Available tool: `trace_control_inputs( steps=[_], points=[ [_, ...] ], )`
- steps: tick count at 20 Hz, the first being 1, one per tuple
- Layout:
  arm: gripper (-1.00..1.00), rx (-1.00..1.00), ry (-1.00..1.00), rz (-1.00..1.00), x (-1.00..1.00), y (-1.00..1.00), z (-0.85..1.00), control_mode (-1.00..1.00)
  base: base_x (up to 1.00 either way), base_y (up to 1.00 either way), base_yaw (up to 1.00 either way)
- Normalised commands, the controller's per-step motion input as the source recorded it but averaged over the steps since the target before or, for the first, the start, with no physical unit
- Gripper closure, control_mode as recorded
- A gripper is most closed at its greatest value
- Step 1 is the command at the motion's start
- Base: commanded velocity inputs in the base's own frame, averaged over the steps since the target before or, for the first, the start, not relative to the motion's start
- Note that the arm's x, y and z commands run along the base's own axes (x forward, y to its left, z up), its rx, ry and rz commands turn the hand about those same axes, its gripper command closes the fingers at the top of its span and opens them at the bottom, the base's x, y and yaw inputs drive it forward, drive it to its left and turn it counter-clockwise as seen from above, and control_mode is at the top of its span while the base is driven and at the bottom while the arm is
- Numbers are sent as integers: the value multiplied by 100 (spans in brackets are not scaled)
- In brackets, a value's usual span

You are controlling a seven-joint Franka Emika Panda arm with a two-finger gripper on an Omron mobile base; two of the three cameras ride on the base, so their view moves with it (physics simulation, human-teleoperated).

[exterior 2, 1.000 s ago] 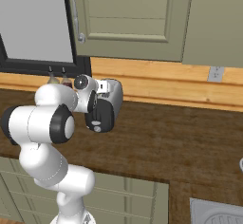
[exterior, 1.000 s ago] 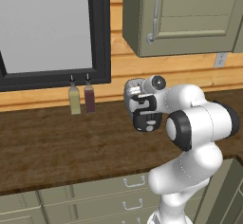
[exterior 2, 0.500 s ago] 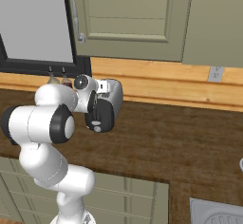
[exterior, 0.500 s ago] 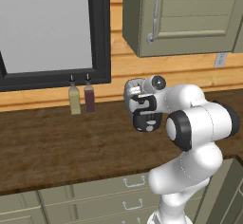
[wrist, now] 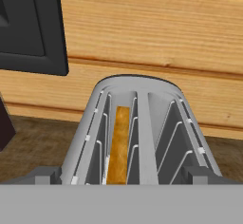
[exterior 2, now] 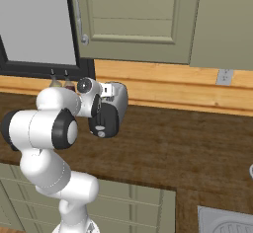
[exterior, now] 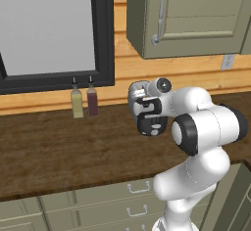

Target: Start the toaster. Once the lever pops up, take the bread to the plate on the dining counter.

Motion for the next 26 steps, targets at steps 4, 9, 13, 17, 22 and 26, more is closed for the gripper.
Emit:
trace_control_inputs(
  steps=[4, 9, 13, 17, 22, 26],
  points=[
    [-100, 0, 0, 0, 0, 0, 0, -100, 0, 0, 0],
    [-100, 0, 0, 0, 0, 0, 0, -100, 0, 0, 0],
    [-100, 0, 0, 0, 0, 0, 0, -100, 0, 0, 0],
    [-100, 0, 0, 0, 0, 0, 0, -100, 0, 0, 0],
    [-100, 0, 0, 0, 0, 0, 0, -100, 0, 0, 0],
    [-100, 0, 0, 0, 0, 0, 0, -100, 0, 0, 0]
  ],
)
